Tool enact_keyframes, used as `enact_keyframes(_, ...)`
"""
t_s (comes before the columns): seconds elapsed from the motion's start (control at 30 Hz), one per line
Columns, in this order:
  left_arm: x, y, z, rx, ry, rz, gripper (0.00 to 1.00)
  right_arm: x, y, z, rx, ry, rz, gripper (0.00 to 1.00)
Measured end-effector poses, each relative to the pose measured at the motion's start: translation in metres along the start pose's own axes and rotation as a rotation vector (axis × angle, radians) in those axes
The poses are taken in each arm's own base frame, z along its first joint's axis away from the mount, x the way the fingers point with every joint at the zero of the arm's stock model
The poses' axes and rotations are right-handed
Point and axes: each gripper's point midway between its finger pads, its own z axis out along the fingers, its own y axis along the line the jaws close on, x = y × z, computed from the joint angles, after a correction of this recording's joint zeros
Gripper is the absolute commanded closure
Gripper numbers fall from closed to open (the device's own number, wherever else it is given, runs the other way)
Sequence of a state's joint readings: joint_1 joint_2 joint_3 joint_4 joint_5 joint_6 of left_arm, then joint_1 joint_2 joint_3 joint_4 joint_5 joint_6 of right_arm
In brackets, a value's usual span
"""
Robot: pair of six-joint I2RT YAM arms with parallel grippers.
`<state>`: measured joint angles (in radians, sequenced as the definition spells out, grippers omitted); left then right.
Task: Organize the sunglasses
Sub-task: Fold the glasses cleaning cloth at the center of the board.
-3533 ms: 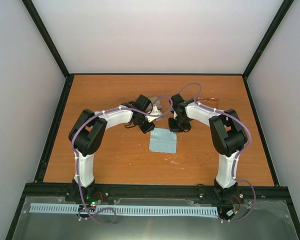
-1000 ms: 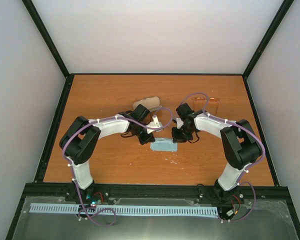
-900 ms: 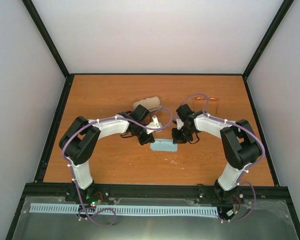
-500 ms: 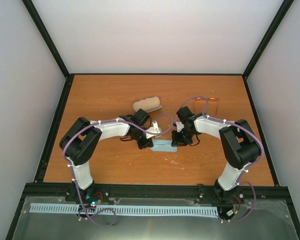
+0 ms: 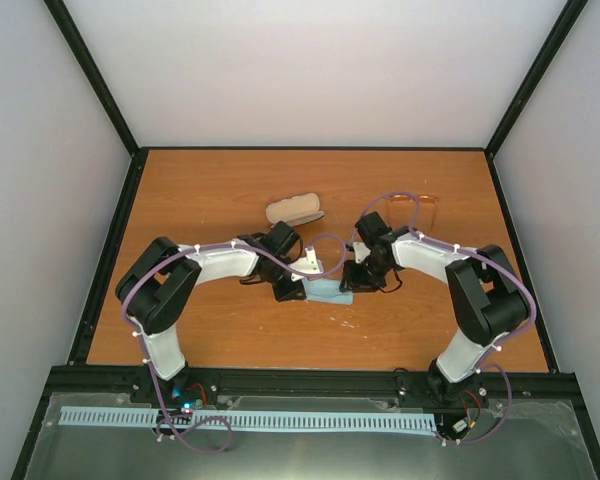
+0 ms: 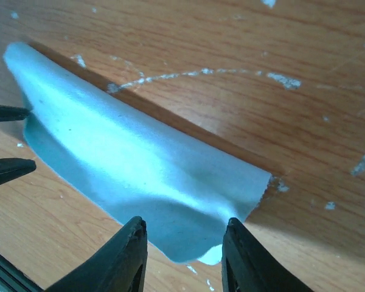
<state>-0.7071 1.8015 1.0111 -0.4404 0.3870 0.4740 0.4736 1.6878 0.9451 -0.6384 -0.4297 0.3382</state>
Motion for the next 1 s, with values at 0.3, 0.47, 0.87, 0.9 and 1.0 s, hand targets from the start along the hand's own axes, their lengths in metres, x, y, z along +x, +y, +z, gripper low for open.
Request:
enact_keyframes(0.3,-0.009,0.002,-0.014,-0.036,-0.030,-0.002,0.51,-0.011,0.005,-0.021,0.030,-0.068,-0.017,0.59)
enact_keyframes(0.47,-0.023,0.008,-0.028,-0.050,-0.084,-0.031,0.53,-0.018,-0.004,-0.026,0.096,-0.089,-0.019,0.52)
enact_keyframes(0.87,-0.033,0.062,-0.046,-0.016,-0.175,-0.223,0.57,-0.013,-0.027,-0.008,0.214,-0.024,0.004,0.55)
enact_keyframes(0.9,-0.032,0.061,-0.044,-0.008,-0.169,-0.229,0.57,-0.013,-0.027,-0.006,0.216,-0.019,0.004,0.56)
enact_keyframes(1.0,-0.030,0.058,-0.040,0.012,-0.163,-0.239,0.57,-0.014,-0.026,-0.002,0.220,-0.008,0.003,0.63)
